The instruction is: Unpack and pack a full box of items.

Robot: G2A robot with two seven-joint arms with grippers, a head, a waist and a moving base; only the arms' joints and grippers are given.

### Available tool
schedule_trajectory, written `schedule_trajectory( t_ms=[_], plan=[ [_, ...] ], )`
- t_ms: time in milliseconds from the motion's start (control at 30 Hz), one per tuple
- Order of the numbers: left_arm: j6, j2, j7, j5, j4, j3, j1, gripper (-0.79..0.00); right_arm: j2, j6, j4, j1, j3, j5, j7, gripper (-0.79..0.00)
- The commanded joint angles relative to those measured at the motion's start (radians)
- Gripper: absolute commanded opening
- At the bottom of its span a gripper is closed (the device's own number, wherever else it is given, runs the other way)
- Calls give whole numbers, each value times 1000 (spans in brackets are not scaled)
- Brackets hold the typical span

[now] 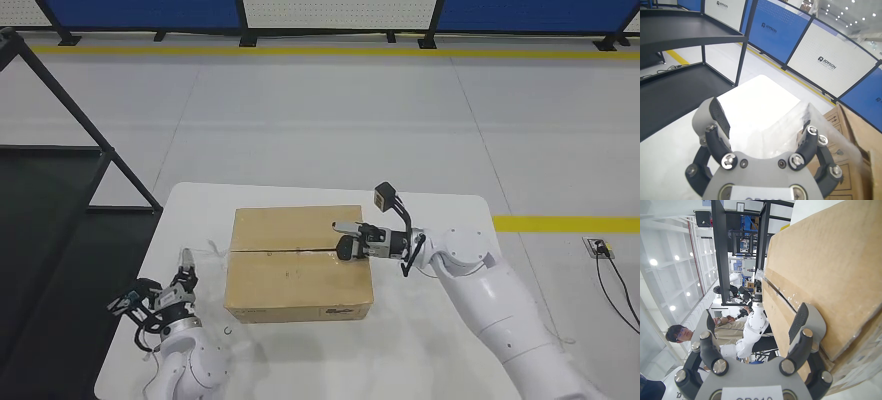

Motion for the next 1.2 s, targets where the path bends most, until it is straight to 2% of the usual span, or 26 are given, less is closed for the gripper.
schedule_trajectory(
  t_ms=[0, 400, 967, 1167],
  plan=[
    [0, -4, 12, -14, -17, -1, 4, 0, 0, -3, 2, 0, 2, 1, 1, 0],
    [-18, -21, 64, -64, -116, -16, 25, 0, 0, -14, 16, -2, 10, 5, 13, 0],
    [-32, -39, 52, -28, -240, 13, 38, 0, -1, -24, 35, -2, 22, 10, 23, 0],
    [-31, -44, 32, 1, -255, 24, 28, 0, 0, -31, 41, -2, 29, 16, 20, 0]
  ],
)
